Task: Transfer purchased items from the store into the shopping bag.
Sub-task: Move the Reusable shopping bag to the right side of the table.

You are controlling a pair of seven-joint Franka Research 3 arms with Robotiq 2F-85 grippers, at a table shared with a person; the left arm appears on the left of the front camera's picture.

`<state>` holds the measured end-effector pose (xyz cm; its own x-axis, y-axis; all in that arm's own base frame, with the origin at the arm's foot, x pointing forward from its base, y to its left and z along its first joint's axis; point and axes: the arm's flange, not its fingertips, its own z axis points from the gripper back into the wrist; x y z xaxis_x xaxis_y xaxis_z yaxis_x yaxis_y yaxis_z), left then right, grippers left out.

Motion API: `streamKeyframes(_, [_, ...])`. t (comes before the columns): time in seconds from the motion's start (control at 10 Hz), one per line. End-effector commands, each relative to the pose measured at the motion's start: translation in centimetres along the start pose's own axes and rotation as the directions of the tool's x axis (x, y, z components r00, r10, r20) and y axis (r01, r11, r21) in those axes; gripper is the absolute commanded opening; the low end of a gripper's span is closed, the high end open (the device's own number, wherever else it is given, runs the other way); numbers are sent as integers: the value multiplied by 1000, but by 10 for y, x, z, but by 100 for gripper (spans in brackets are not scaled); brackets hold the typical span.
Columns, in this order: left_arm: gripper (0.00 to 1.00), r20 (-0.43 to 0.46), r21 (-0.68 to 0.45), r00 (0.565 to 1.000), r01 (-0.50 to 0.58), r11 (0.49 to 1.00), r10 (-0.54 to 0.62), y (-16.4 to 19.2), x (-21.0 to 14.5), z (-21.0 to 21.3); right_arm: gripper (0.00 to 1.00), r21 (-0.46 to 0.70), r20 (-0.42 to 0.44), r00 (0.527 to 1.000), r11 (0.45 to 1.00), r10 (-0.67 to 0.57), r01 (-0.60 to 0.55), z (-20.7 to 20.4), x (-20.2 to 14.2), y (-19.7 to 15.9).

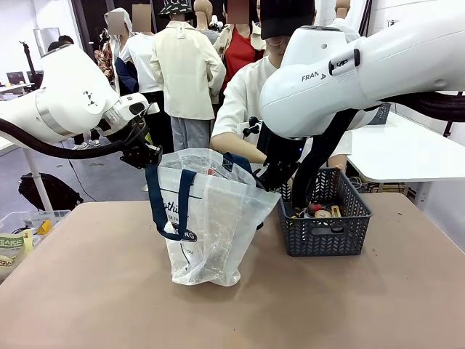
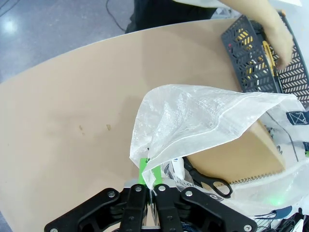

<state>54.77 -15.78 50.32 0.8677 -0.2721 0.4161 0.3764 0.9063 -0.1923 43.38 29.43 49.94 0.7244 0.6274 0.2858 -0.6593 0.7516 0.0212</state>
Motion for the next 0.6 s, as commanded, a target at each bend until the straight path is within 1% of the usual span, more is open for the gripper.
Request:
streamKeyframes(0.0, [0, -2, 3, 1000, -10, 1000, 10, 2, -1, 3, 0, 6, -2, 1000, 1000, -14, 14, 0, -4, -2])
streamKeyframes(0.5, [0, -2, 3, 1000, -10, 1000, 10, 2, -1, 3, 0, 6, -2, 1000, 1000, -14, 14, 0, -4, -2])
